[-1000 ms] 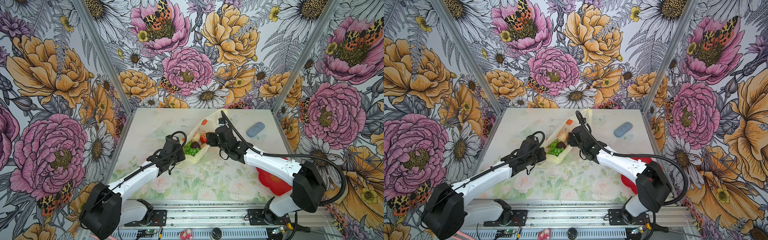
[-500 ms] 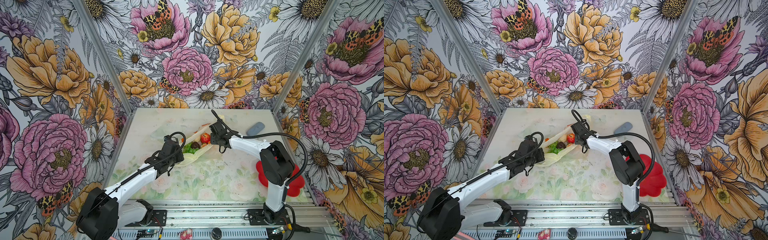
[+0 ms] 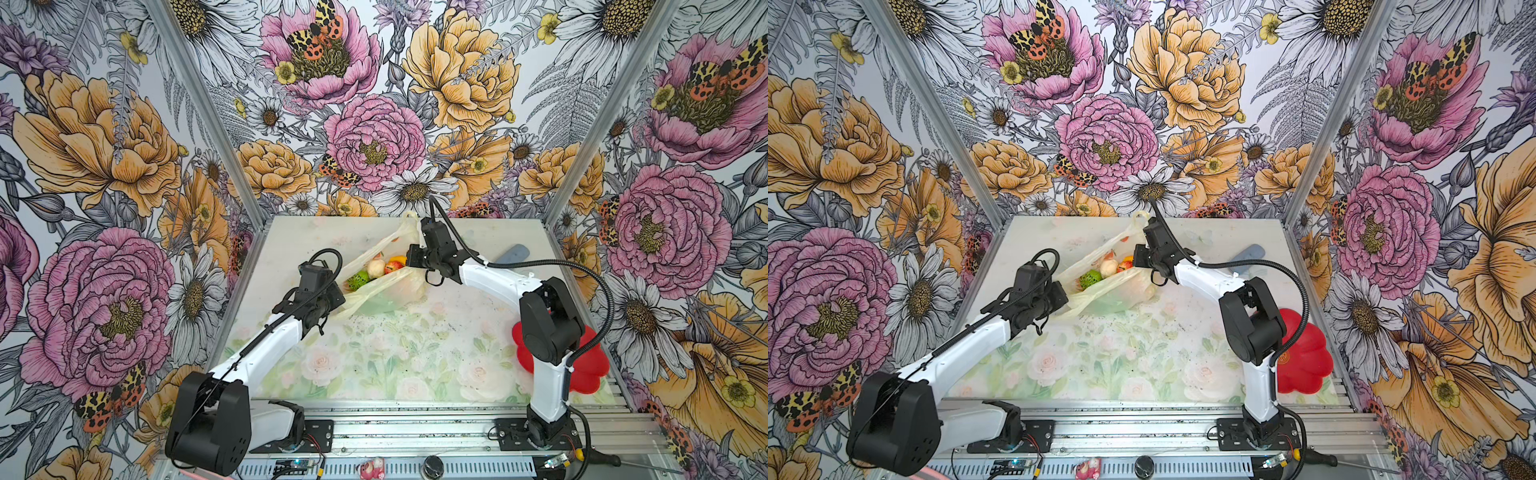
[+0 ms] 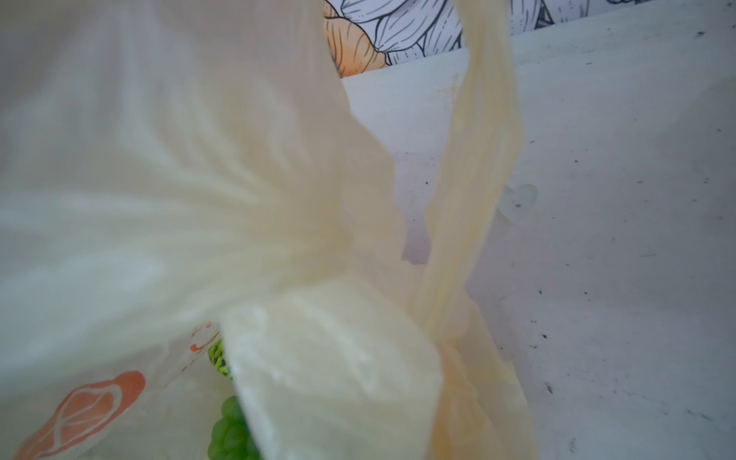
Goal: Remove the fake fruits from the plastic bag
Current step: 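Hold the bag with the left gripper while the right gripper lifts away, then lower the right gripper into the bag mouth above the fruits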
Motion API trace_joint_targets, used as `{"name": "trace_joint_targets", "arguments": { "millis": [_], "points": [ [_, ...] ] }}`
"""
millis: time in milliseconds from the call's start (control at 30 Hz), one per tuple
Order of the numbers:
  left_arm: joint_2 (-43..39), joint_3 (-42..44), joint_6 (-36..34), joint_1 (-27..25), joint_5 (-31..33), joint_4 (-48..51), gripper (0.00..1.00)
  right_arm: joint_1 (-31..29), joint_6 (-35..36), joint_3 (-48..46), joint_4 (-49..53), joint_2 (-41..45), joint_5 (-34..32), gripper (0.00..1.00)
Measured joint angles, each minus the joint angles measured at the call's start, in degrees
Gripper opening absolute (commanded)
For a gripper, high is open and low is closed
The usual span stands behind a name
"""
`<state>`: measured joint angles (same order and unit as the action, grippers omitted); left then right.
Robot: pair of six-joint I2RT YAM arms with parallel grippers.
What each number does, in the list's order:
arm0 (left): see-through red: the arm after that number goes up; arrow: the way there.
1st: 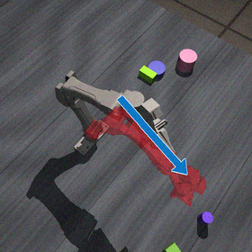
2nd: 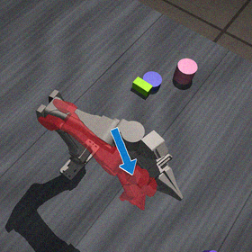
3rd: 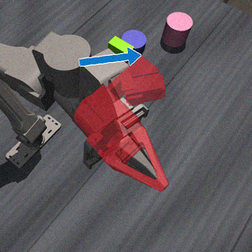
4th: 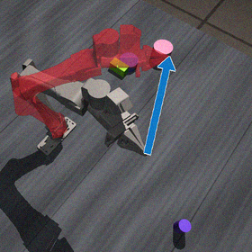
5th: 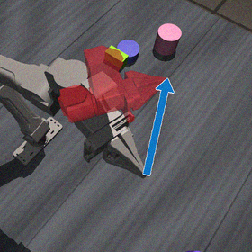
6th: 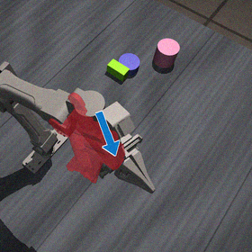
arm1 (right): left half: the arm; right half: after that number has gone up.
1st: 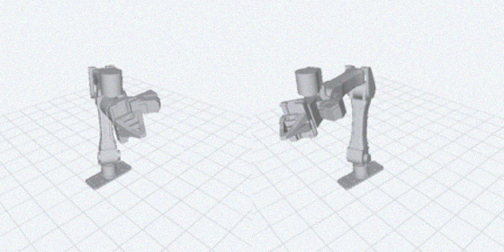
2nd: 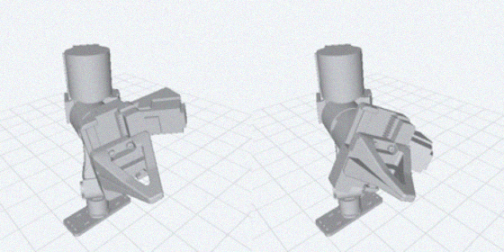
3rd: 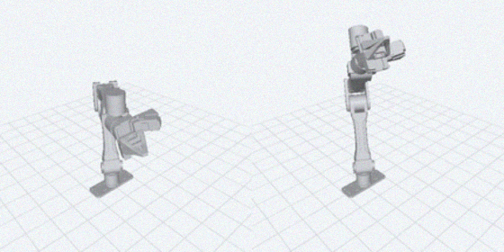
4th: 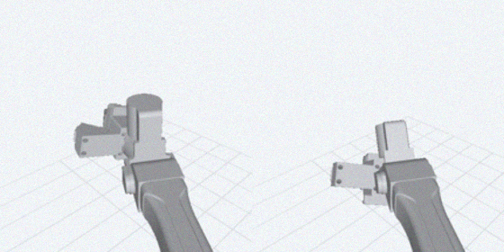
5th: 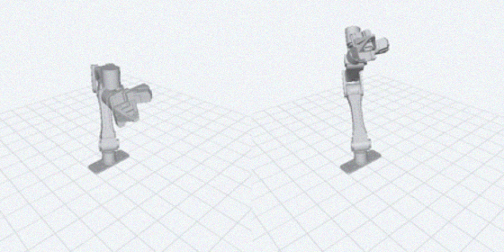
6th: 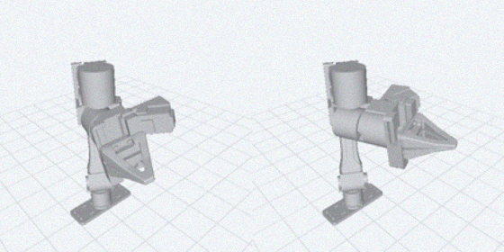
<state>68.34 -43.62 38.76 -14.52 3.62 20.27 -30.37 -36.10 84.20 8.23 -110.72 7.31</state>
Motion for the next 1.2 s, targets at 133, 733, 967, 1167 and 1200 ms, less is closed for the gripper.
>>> {"name": "trace_joint_targets", "arguments": {
  "millis": [133, 733, 967, 1167, 1200],
  "points": [
    [-6.8, 1.7, 0.3, 0.0, 0.4, -1.5, 0.00, 1.2, -2.5, -12.1, -11.0, 6.8, 3.7, 0.00],
    [2.5, 13.3, 2.6, -10.4, -0.8, -5.6, 0.00, -0.1, -3.0, -32.0, -16.2, 13.9, -3.8, 0.77],
    [0.7, 12.3, 2.6, -11.2, 1.7, -5.5, 0.00, -9.9, 2.5, -29.1, -0.6, 24.0, -19.3, 0.77],
    [0.5, 12.3, 2.6, -13.0, 3.3, -5.5, 0.00, -14.6, 6.5, -19.8, 5.3, 19.4, -21.7, 0.70],
    [0.5, 12.3, 2.6, -13.5, 3.6, -5.5, 0.00, -14.7, 7.1, -16.8, 5.5, 16.3, -21.2, 0.69]
  ]
}}
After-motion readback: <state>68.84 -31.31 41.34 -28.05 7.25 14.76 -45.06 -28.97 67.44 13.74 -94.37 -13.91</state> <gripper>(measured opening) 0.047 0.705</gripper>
